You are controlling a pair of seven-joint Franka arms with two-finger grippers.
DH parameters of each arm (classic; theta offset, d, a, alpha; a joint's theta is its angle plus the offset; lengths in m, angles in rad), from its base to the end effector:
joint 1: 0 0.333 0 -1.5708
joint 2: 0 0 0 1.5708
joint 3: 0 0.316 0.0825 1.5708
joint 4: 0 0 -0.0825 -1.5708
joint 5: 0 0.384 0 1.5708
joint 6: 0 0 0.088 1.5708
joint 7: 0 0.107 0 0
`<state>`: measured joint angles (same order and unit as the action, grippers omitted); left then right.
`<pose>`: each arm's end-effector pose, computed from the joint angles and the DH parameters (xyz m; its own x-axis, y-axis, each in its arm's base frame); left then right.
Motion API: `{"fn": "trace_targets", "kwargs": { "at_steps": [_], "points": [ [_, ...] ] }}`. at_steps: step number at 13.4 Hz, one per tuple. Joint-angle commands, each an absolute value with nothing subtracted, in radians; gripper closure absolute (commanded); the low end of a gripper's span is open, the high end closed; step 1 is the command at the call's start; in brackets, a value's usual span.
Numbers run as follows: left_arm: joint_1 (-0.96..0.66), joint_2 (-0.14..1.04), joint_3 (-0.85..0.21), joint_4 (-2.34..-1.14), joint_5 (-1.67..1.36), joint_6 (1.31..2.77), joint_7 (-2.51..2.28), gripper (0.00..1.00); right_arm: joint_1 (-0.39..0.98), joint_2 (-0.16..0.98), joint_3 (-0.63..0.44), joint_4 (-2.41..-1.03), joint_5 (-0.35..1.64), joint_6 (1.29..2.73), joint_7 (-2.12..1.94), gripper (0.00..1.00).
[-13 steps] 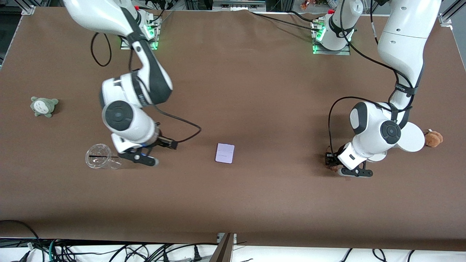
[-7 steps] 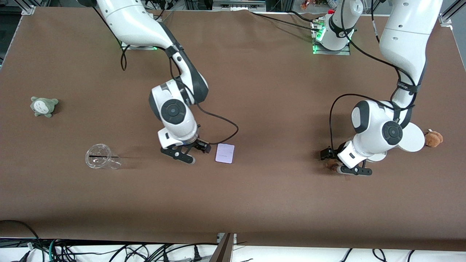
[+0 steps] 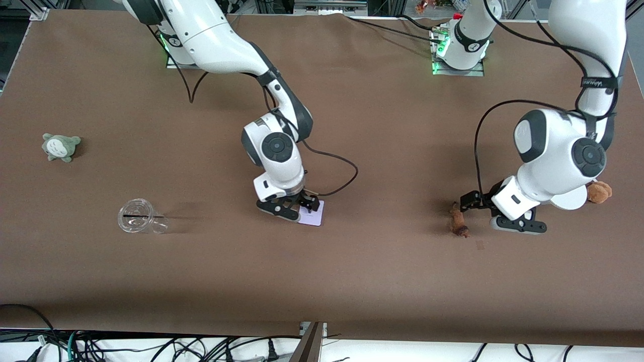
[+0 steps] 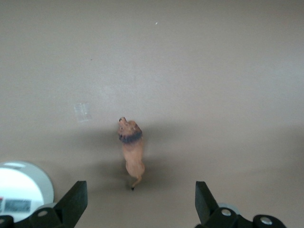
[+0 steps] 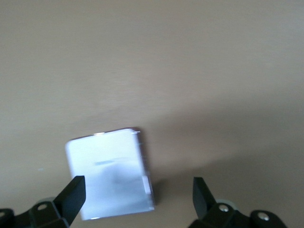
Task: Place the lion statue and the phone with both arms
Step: 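Open the left gripper and withdraw while the right gripper grasps the phone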
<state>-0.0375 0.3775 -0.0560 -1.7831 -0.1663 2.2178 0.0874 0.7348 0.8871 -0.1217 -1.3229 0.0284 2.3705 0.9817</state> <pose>0.6493 -0.0633 0.3504 0.9953 -0.0747 0.0623 -0.0835 -0.9847 0.1531 0.6071 0.4555 0.2175 0.9312 -0.3320 0.1506 -0.3202 -0.9424 -0.0970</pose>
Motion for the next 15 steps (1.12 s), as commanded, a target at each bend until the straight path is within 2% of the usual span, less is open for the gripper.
{"fn": "trace_targets", "kwargs": {
  "at_steps": [1,4,9,12,15],
  "points": [
    [-0.051,0.247,-0.023,-1.830,-0.154,2.116,0.101,0.00,0.771,0.936,-0.135,-1.246,-0.021,2.362,1.003,0.00],
    [-0.051,0.155,-0.011,-1.830,-0.065,2.008,0.066,0.00,0.784,0.956,-0.135,-1.244,-0.058,2.388,0.994,0.00],
    [-0.031,-0.014,0.008,-1.795,-0.032,1.736,0.012,0.00,0.796,0.991,-0.135,-1.244,-0.095,2.451,0.997,0.00],
    [-0.012,-0.002,0.011,-1.639,-0.031,1.579,0.011,0.00,0.798,1.000,-0.135,-1.244,-0.095,2.462,0.996,0.00],
    [-0.014,0.023,0.000,-1.571,0.015,1.510,-0.036,0.00,0.798,1.006,-0.135,-1.246,-0.113,2.465,0.997,0.00]
  ]
}}
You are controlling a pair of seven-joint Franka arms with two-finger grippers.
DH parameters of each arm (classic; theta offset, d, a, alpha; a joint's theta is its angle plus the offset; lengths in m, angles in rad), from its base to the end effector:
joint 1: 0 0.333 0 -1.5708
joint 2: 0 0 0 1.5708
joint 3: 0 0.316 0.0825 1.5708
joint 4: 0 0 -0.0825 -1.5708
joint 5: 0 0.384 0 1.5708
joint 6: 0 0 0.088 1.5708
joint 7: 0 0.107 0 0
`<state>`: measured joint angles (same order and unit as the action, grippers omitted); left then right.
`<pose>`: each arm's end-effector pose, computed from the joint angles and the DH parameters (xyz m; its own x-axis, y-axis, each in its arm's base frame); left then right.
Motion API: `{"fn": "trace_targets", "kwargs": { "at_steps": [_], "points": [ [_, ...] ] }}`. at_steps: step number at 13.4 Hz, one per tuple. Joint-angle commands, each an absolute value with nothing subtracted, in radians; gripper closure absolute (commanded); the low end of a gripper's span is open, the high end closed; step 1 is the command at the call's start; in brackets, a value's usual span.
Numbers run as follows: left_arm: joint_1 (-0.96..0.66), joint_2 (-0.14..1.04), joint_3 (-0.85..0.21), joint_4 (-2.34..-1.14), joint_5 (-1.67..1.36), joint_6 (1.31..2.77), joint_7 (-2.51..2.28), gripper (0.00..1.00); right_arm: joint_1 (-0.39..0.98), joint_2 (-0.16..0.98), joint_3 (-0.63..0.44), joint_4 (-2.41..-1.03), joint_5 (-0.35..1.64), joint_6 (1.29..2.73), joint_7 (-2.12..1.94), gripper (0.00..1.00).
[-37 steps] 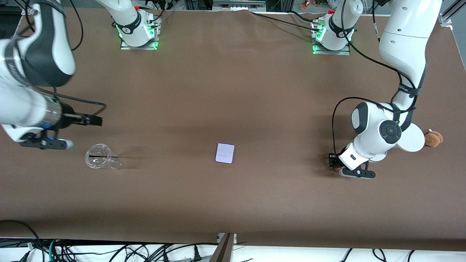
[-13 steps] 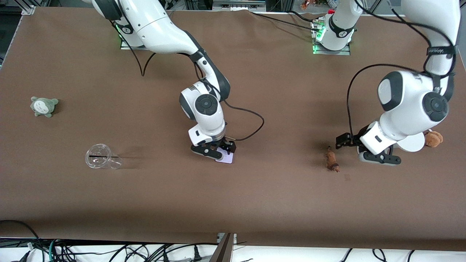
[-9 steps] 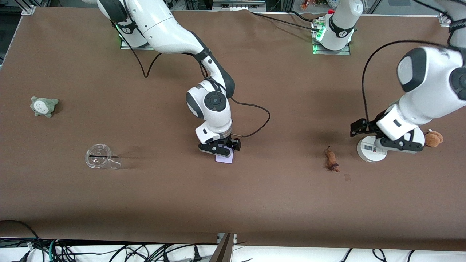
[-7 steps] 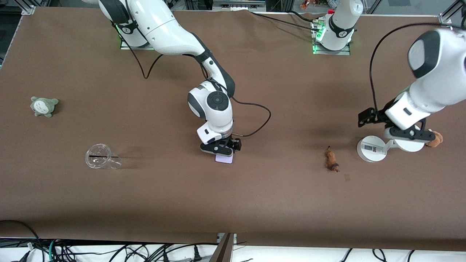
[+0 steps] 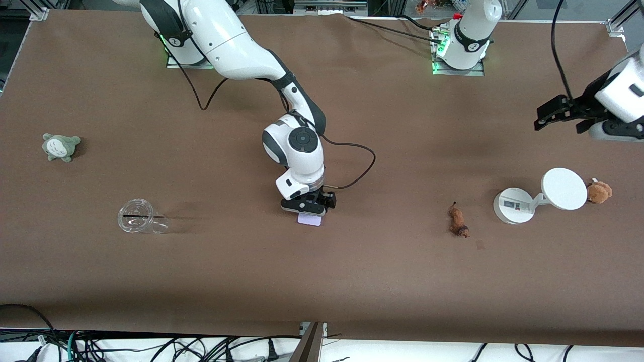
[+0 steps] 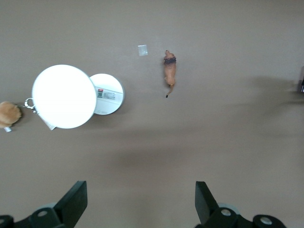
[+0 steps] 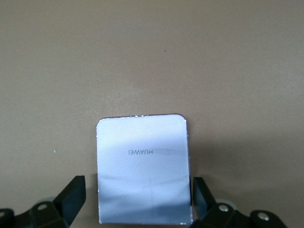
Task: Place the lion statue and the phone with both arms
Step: 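Lift the white phone with the right gripper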
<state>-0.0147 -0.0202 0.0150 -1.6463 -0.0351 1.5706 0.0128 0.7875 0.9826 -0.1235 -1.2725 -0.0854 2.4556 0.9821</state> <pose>0.5460 -0.0035 0.6001 0.9984 -0.0125 -0.0550 -0.0105 -0.9993 0.0360 0.5874 0.4926 0.1771 0.9496 -0.1933 0.2467 -0.1823 -0.9810 -0.0669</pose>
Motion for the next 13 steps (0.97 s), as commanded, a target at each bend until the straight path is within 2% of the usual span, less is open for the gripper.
{"fn": "trace_targets", "kwargs": {
  "at_steps": [1,3,5,8,11,13],
  "points": [
    [-0.014,0.031,-0.008,-1.562,0.018,1.493,-0.069,0.00,0.796,1.011,-0.135,-1.246,-0.114,2.465,0.997,0.00],
    [-0.017,0.047,-0.009,-1.559,0.018,1.496,-0.084,0.00,0.796,1.012,-0.135,-1.246,-0.115,2.476,0.997,0.00],
    [-0.018,0.049,-0.023,-1.554,0.018,1.494,-0.090,0.00,0.796,1.020,-0.135,-1.246,-0.115,2.490,0.996,0.07],
    [0.003,0.051,-0.055,-1.554,0.005,1.496,-0.118,0.00,0.795,1.022,-0.138,-1.246,-0.117,2.493,0.974,0.44],
    [0.002,0.049,-0.071,-1.551,0.009,1.491,-0.118,0.00,0.778,0.993,-0.143,-1.246,-0.115,2.449,0.953,0.47],
    [0.003,0.048,-0.069,-1.551,0.012,1.496,-0.118,0.00,0.741,0.936,-0.155,-1.246,-0.101,2.319,0.829,0.47]
  ]
}}
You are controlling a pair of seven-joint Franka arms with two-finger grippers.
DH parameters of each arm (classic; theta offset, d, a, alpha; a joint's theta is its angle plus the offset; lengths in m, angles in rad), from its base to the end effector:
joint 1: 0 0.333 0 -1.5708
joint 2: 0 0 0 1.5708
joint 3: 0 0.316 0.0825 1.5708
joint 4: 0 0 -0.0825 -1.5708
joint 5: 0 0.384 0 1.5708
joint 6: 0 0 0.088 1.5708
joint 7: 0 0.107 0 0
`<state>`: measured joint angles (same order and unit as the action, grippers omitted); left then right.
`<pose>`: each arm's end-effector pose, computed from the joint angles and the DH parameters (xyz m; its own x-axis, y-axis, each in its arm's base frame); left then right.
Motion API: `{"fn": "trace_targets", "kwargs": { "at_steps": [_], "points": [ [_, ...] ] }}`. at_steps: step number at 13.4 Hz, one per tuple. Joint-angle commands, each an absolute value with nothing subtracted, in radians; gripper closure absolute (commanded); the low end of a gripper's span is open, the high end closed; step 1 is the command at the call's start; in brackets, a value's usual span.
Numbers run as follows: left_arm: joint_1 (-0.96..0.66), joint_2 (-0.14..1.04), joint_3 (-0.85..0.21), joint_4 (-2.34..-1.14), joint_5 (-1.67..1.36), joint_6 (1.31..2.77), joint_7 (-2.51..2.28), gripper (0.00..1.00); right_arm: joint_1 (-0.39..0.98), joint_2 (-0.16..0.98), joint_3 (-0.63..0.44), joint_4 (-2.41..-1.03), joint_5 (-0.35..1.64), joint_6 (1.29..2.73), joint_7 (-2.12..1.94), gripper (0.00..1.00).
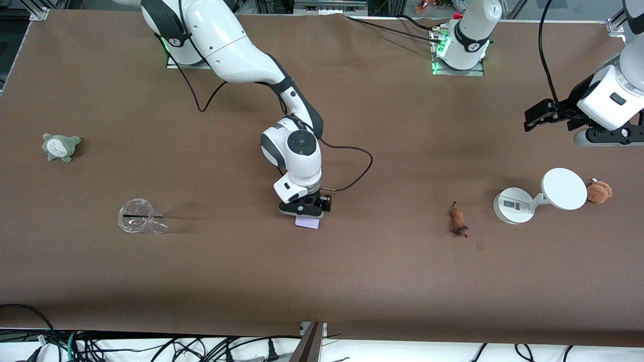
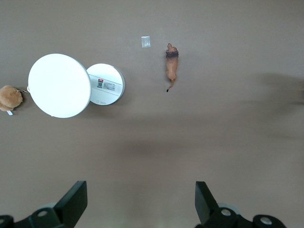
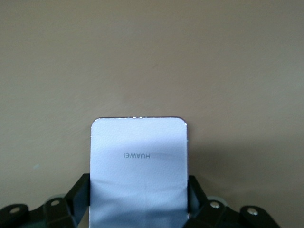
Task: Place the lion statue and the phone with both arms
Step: 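Lift the white phone with the right gripper, then carry the phone with the right gripper and lower it beside the glass cup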
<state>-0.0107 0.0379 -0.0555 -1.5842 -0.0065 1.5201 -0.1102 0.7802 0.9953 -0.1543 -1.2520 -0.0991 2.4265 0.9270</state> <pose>0.5575 -0.0371 0.5930 0.9938 0.0438 -0.1021 0.0438 -0.9990 -0.0027 0.6026 0.4760 0.1757 0.9529 -0.1460 0.2659 -0.1480 -0.9889 -0.0125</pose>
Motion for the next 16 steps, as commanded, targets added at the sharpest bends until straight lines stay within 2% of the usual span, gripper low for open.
{"fn": "trace_targets", "kwargs": {
  "at_steps": [1,6,12,16],
  "points": [
    [0.002,0.048,-0.071,-1.551,0.012,1.496,-0.118,0.00,0.711,0.913,-0.152,-1.247,-0.094,2.275,0.774,0.47],
    [-0.002,0.057,-0.072,-1.519,0.015,1.499,-0.118,0.00,0.600,0.856,-0.155,-1.324,-0.069,2.192,0.592,0.51],
    [0.003,0.058,-0.058,-1.462,0.017,1.488,-0.107,0.00,0.445,0.749,-0.155,-1.495,-0.060,2.206,0.347,0.51],
    [-0.014,0.069,-0.071,-1.463,0.020,1.496,-0.095,0.00,0.399,0.742,-0.155,-1.555,-0.060,2.259,0.305,0.51]
  ]
}}
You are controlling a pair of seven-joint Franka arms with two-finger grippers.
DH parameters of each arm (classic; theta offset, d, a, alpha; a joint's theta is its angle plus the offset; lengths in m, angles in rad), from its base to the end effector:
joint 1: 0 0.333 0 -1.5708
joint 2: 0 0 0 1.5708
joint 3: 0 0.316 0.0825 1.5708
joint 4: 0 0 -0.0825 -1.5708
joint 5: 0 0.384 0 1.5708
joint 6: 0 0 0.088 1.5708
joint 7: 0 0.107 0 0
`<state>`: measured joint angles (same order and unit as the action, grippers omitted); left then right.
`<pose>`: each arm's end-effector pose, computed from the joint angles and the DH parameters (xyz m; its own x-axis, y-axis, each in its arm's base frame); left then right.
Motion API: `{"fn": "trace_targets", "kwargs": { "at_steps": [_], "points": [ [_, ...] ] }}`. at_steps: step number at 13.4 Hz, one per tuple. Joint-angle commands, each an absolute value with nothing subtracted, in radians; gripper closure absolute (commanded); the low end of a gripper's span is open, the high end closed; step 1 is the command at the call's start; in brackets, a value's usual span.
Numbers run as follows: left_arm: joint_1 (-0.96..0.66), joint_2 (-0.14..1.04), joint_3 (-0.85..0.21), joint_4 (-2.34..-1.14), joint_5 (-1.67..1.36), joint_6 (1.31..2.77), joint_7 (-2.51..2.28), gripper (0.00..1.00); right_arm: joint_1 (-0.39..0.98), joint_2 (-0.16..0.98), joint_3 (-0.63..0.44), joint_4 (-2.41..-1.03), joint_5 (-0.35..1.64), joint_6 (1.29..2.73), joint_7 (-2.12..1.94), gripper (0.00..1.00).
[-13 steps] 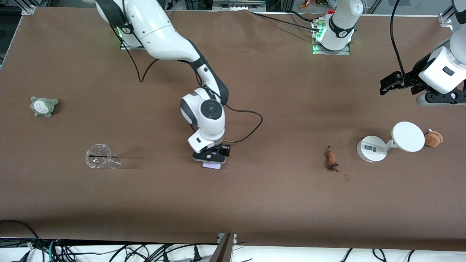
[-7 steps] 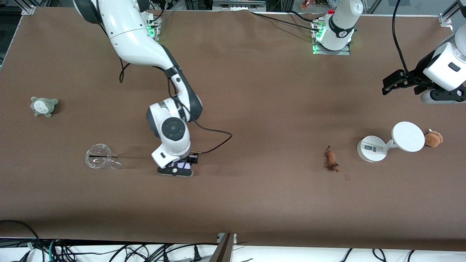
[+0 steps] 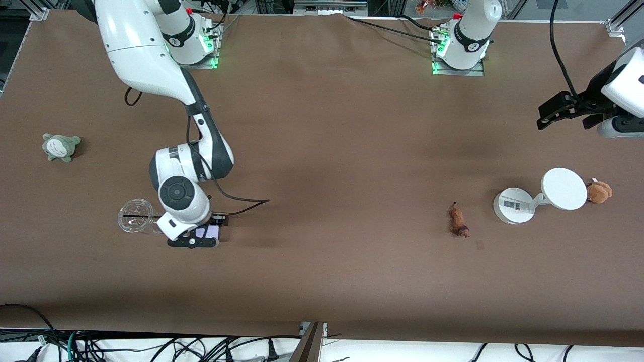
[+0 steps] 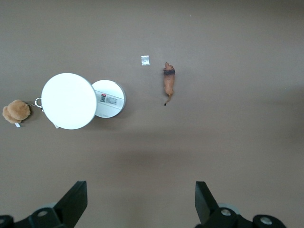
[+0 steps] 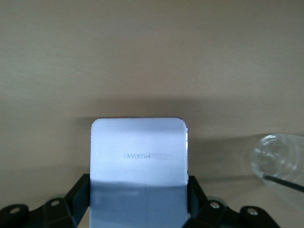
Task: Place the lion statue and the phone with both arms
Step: 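Carry the phone with the right gripper and lower it beside the glass cup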
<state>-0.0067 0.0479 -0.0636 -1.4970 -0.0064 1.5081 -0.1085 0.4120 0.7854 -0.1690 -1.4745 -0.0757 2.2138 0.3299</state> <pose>0.5619 -0.0393 0.6270 0.9986 0.0378 -0.0375 0.0380 -0.9993 0.0054 0.6892 0.1895 0.2130 0.9999 0.0077 0.0144 0.0049 -0.9833 0.1820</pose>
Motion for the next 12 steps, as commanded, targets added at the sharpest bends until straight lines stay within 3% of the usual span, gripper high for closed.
{"fn": "trace_targets", "kwargs": {
  "at_steps": [1,12],
  "points": [
    [-0.014,0.069,-0.071,-1.462,0.018,1.497,-0.095,0.00,0.384,0.742,-0.155,-1.568,-0.060,2.276,0.295,0.51],
    [-0.014,0.069,-0.072,-1.463,0.018,1.494,-0.094,0.00,0.327,0.742,-0.153,-1.615,-0.025,2.327,0.242,0.49]
  ]
}}
